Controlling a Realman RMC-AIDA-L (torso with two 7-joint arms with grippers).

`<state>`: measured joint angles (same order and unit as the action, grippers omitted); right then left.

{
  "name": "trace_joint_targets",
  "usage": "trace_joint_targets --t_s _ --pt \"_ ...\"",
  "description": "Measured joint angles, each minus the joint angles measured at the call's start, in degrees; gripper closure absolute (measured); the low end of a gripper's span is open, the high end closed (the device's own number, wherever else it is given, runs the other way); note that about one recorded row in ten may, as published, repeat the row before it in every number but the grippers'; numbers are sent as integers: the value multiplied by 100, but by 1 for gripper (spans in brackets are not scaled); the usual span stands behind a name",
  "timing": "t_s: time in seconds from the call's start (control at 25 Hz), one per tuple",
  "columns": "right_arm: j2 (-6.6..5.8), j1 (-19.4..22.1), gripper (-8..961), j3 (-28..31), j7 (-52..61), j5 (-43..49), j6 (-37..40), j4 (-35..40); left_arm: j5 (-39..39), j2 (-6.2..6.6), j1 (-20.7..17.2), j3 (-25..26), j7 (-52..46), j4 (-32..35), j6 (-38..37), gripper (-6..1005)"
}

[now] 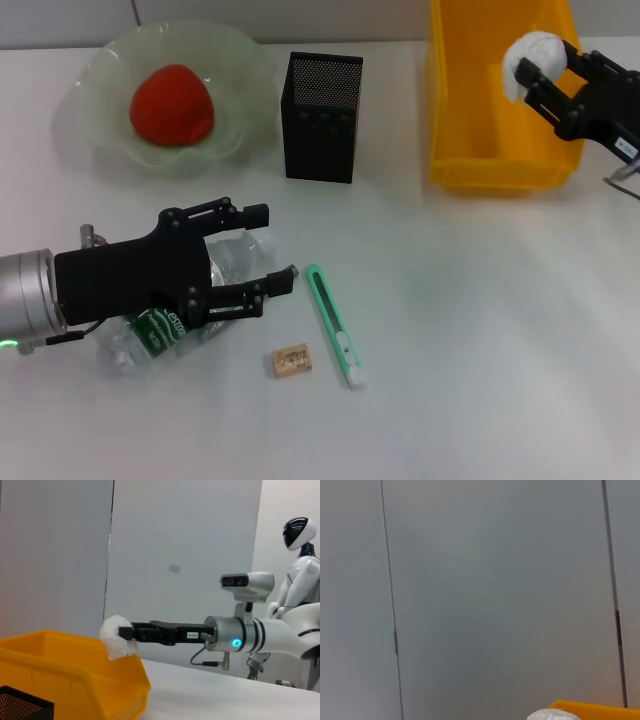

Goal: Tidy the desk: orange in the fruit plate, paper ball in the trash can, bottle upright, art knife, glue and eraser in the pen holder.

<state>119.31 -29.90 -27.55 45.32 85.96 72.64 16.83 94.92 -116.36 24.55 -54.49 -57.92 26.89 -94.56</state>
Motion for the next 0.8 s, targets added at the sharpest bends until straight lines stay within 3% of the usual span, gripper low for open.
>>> trace_joint_targets --t_s 0.56,0.8 --pt "-10 -213 398 -1 -22 7 -324 8 -26 0 7 6 0 0 -1 202" --pt "-5 -207 203 48 -25 -8 -328 19 -28 0 15 17 -1 1 -1 202"
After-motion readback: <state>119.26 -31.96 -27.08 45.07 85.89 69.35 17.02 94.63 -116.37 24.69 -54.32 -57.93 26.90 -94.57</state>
